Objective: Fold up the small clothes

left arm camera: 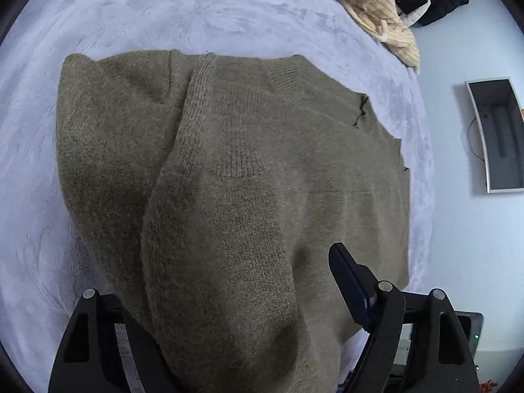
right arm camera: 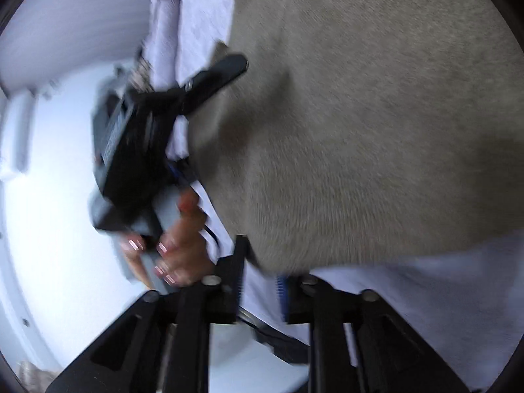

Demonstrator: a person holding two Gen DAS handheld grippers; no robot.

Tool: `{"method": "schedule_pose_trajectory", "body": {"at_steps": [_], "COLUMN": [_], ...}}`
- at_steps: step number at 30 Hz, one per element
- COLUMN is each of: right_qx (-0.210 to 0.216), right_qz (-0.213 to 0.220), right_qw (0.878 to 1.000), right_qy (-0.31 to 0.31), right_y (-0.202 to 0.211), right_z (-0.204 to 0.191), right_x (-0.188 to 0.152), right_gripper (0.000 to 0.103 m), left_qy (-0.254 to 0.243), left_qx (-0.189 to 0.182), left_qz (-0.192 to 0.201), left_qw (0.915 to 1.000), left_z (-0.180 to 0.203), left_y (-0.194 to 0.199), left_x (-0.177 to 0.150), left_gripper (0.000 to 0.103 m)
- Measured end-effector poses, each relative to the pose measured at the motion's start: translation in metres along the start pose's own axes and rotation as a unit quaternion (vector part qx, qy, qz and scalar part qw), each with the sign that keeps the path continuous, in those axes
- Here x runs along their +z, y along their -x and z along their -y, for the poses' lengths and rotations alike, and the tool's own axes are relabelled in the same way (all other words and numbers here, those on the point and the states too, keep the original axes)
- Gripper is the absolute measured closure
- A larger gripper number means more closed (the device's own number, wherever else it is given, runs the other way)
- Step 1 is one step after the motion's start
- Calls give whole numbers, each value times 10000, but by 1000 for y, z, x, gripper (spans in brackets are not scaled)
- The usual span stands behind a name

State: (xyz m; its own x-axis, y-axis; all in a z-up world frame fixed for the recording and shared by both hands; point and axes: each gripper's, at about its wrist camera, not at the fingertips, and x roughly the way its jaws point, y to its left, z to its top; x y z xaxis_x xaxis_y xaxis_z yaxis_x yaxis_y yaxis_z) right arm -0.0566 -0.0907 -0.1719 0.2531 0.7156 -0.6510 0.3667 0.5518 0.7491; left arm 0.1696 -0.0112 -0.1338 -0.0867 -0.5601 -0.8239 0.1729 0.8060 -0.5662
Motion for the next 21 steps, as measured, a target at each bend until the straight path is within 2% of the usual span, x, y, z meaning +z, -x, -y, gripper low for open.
{"method": "schedule_pose_trajectory", "body": {"at_steps": [1,2,4,6,7,8,10,11,12,14,18,21], "right_qx": [-241,-403,-642,-958,-1285,-1637,-2234,-2362,-2265,-1668,-1188,-918], "right_qz": [53,164,566,1055,1179,1253,1245,1119,1048,1062,1191,1220], "right_qw": [9995,9985,9954,9889,9839,9777,9658,9647,9682,9802,9853,9872], "right_qy": [184,328,435,425,399,391,420,318,182,-134,-314,-462], "right_y": [9,21,45,73,83,89,93,91,92,94,101,107], "right_z": [-2,-3,-1,7,13,18,34,46,58,80,94,99], "right_x": [-4,-7,-10,-9,-7,-4,1,5,4,0,-11,-11], "right_gripper": [52,52,53,78,99,98,98,99,99,99,99,99], "left_qy": [13,7,-22,-102,-160,-217,-302,-363,-402,-512,-837,-1196], "left_qx": [120,295,502,612,669,699,690,643,568,384,206,110], "left_qz": [-17,-54,-97,-40,29,110,272,373,443,591,810,821], "left_qw": [9999,9995,9987,9981,9976,9973,9968,9966,9966,9962,9930,9894], "left_z": [-1,-3,-4,-1,2,5,12,19,26,45,96,146], "left_y": [-2,-3,-5,-4,-2,0,8,14,20,33,49,44], "left_x": [-1,-3,-5,-6,-6,-6,-7,-8,-8,-9,-6,-2], "left_gripper": [29,38,46,66,70,79,81,81,81,81,81,81]}}
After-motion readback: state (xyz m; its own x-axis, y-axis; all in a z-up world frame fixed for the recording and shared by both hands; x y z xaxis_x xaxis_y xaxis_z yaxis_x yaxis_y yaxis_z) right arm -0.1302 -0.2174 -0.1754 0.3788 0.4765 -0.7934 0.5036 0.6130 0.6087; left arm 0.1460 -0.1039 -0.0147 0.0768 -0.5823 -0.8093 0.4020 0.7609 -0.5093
